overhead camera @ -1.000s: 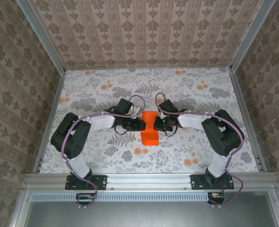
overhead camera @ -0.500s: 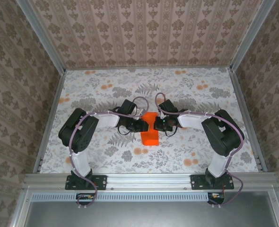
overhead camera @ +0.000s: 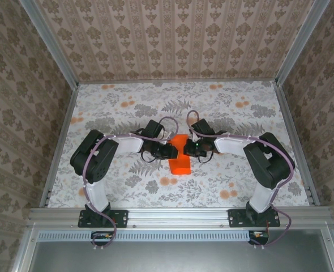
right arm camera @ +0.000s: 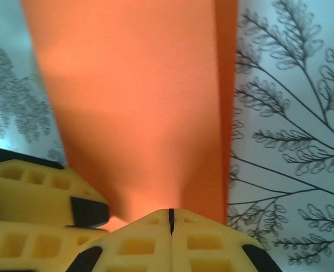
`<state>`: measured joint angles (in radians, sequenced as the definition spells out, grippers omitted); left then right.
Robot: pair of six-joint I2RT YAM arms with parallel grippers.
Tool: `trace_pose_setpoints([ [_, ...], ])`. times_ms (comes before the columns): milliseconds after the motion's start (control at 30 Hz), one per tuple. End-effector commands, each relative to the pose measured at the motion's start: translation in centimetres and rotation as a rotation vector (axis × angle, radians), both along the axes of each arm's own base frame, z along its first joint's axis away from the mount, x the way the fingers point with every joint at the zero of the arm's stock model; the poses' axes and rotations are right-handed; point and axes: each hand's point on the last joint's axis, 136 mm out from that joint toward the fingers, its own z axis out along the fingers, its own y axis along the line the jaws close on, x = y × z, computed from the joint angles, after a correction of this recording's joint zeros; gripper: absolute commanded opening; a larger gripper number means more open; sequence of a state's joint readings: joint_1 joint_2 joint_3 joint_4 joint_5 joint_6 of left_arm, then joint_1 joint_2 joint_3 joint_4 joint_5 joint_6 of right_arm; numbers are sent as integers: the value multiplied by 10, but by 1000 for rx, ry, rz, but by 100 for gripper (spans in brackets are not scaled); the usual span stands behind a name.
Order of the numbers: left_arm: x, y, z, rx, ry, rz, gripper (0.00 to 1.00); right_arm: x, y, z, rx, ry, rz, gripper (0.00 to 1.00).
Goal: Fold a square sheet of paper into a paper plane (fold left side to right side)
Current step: Hold the square sheet of paper at the center of the table, then first fold the square sheet of paper in half at the center of the table.
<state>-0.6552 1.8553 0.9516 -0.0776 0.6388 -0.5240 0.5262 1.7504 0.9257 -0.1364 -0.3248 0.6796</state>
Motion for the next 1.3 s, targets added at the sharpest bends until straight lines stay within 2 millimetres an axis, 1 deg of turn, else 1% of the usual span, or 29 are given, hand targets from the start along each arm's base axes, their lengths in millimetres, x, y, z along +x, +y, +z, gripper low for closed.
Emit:
trace_pose_setpoints([
  [0, -19, 19, -34, 129, 97, 16, 27, 12, 11, 32, 74, -86, 30, 6],
  [100, -19, 19, -35, 135, 98, 16, 26, 20, 17, 35, 99, -109, 28, 6],
  [300, -19, 19, -35, 137, 99, 18, 26, 37, 31, 27, 125, -108, 39, 5],
  [433, -19, 20, -35, 138, 98, 18, 26, 47, 37, 20, 120, -100, 41, 5],
  [533, -19, 20, -35, 138, 95, 20, 26, 51, 36, 9, 95, -84, 42, 4],
  [700, -19, 20, -34, 135, 92, 17, 26, 51, 32, -11, 44, -41, 40, 4],
  [967, -22, 21, -30, 127, 86, 10, 26, 39, 16, -40, -58, 53, 22, 4],
  [1067, -26, 22, -27, 124, 86, 4, 26, 35, 11, -47, -94, 83, 27, 3],
  [1267, -37, 25, -23, 120, 89, -18, 26, 33, 3, -53, -125, 99, 13, 3],
])
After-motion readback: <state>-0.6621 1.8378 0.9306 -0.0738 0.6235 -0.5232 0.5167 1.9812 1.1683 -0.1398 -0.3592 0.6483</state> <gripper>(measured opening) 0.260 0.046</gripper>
